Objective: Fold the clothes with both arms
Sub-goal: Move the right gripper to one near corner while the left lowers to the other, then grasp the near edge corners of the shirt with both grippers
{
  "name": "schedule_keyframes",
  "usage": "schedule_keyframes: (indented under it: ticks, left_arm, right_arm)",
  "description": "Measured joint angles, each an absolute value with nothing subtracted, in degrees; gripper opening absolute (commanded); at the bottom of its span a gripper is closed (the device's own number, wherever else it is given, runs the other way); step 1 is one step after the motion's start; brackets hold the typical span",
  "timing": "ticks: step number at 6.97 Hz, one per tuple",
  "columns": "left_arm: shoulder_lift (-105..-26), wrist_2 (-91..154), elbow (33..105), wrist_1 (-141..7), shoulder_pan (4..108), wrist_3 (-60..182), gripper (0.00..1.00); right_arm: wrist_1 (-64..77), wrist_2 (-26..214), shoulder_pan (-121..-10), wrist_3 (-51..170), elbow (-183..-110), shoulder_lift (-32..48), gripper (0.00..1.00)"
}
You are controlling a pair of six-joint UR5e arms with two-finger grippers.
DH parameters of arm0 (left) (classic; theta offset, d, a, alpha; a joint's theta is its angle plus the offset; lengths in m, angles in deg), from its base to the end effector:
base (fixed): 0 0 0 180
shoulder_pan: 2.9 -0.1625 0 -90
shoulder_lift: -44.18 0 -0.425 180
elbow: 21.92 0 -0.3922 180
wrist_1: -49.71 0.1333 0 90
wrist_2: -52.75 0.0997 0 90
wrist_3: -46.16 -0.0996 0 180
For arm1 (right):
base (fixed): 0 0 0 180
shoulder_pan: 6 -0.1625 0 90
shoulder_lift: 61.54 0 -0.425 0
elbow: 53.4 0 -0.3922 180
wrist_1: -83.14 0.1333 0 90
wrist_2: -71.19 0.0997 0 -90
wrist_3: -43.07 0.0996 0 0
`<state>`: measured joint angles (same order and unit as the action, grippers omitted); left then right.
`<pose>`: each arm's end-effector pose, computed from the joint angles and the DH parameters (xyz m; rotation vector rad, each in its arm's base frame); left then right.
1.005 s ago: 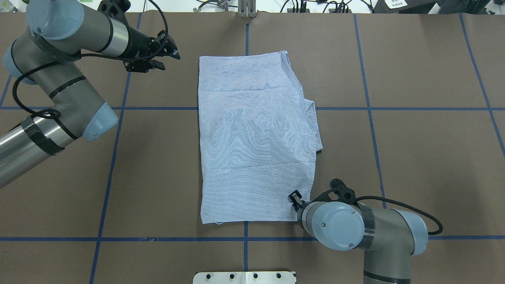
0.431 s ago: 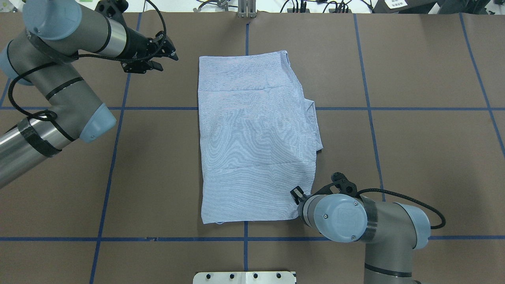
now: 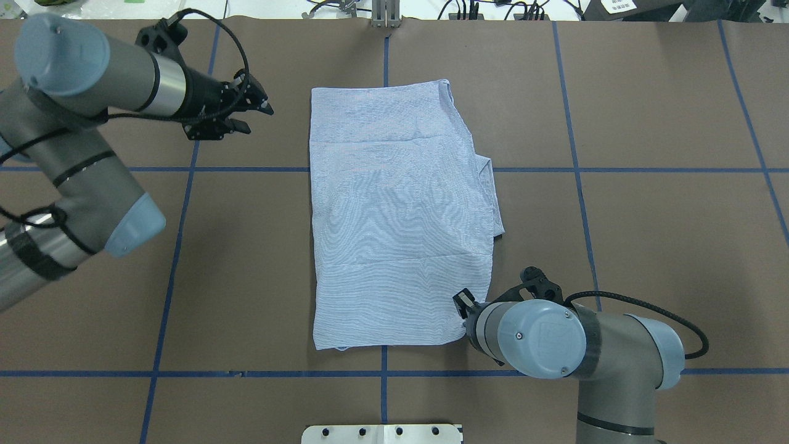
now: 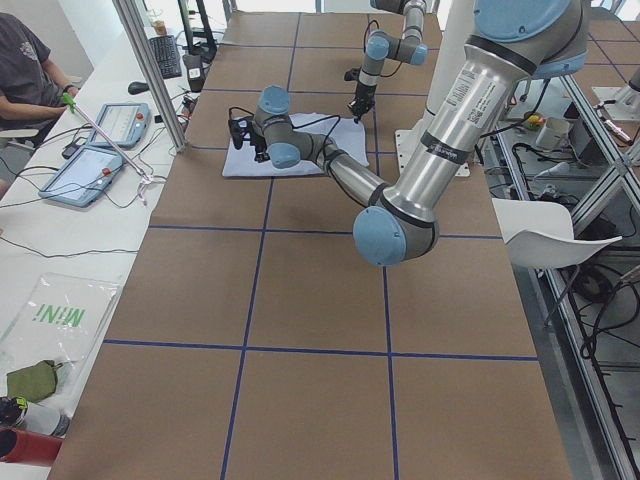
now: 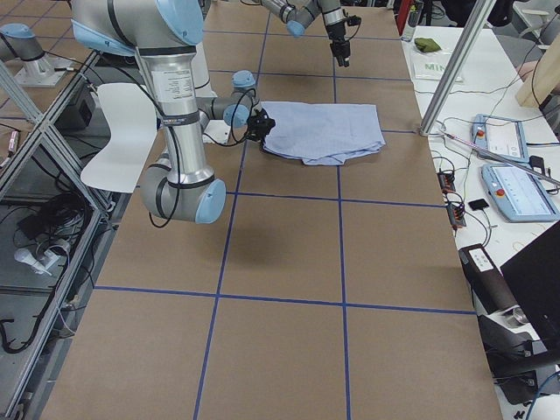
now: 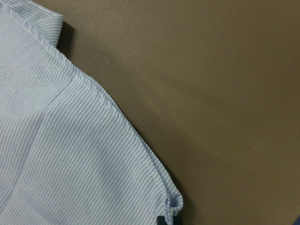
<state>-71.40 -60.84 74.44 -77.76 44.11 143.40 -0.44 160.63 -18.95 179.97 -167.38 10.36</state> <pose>0.3659 -0.5295 0.2771 0.0684 1.2611 -0.5713 -0.5194 -0.2572 0.2950 -0.2491 -0.8488 0.9833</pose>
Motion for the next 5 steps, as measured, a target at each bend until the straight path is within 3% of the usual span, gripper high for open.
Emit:
schedule_keyframes:
  ticks: [2, 5]
  left_arm:
    - [-63.17, -51.80, 85.54, -77.79, 32.13, 152.87, 0.59]
    - [-58.50, -36.02, 89.02, -77.50, 12.80, 162.01, 0.59]
  right_arm:
    - [-1.07, 160.60, -18.02, 180.91, -168.51, 10.60, 0.00]
    - [-1.87, 160.50, -17.09, 181.38, -169.28, 10.73, 0.00]
